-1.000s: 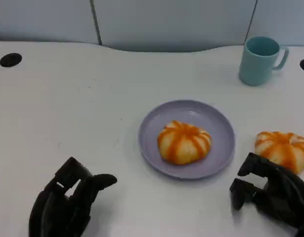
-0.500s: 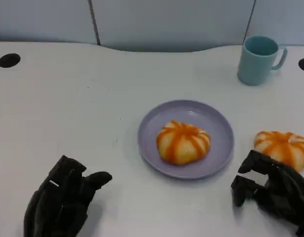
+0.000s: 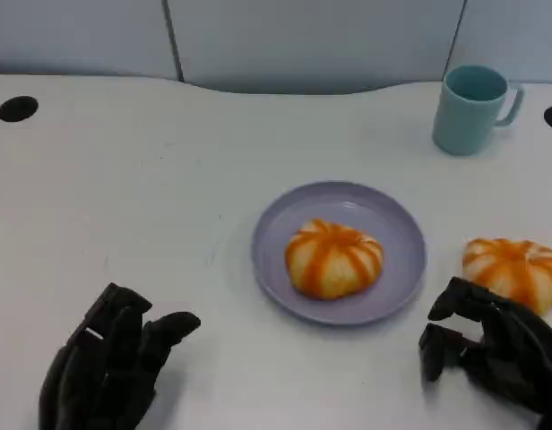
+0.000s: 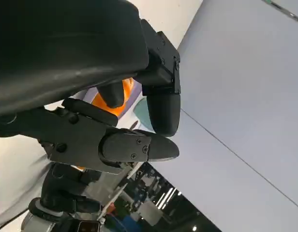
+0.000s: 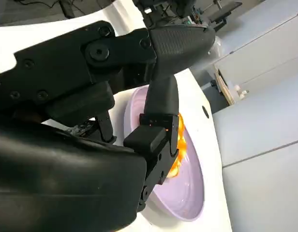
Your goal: Grasp the bread from the table and place it into the plate.
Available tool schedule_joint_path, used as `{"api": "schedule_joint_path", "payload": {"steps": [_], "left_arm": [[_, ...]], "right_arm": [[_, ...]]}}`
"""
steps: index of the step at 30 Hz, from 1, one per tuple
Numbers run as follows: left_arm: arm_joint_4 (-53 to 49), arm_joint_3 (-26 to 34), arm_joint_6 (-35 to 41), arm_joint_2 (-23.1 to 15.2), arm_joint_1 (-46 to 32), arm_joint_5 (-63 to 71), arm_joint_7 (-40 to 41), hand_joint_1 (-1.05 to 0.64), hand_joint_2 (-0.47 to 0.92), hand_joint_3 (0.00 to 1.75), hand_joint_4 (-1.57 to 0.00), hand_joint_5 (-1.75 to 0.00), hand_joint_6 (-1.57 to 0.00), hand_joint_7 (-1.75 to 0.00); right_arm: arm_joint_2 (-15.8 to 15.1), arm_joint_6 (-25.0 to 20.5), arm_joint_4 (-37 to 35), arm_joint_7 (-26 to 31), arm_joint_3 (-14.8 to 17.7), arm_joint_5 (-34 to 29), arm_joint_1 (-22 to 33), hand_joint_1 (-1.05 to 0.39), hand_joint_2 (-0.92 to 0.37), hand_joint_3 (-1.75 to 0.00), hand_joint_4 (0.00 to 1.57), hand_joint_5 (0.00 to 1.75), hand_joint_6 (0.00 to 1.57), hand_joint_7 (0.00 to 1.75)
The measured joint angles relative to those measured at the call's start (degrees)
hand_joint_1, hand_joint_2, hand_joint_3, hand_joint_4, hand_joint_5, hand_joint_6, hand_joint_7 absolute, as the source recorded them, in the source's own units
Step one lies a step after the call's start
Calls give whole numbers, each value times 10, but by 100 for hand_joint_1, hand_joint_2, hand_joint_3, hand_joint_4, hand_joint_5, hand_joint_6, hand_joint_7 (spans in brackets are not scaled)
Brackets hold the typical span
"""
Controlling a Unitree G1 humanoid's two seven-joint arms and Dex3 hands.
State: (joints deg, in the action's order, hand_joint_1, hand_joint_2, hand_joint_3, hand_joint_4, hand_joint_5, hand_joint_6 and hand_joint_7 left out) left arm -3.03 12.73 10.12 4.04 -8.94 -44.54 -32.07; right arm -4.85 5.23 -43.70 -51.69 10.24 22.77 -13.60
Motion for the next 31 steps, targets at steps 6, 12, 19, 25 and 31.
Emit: {"api": "schedule_joint_path", "payload": {"steps": [6,12,19,25,31], "left_arm": [[0,0,0,0,0,0,0,-51,92,29,-66,-175,-40,-152],[-1,0,0,-1,1,0,-2,-50,92,28,-65,-175,-41,-152],[-15,10,-12,-4,14,10,-13,-50,92,27,-64,-175,-44,-146],[-15,10,-12,-4,14,10,-16,-49,92,25,-63,-175,-43,-145],[-15,11,-12,-4,14,10,-19,-49,92,26,-63,-175,-43,-145]], "right_arm": [[0,-3,6,2,-1,0,3,-52,-92,-30,64,173,60,124],[0,-4,7,4,-1,-1,3,-54,-92,-29,64,174,59,129],[3,4,4,17,-8,-12,-3,-54,-92,-28,64,174,59,131],[5,3,6,20,-6,-10,-2,-54,-92,-30,70,168,63,127],[5,-10,21,40,-12,-12,2,-54,-92,-30,71,166,64,125]]}}
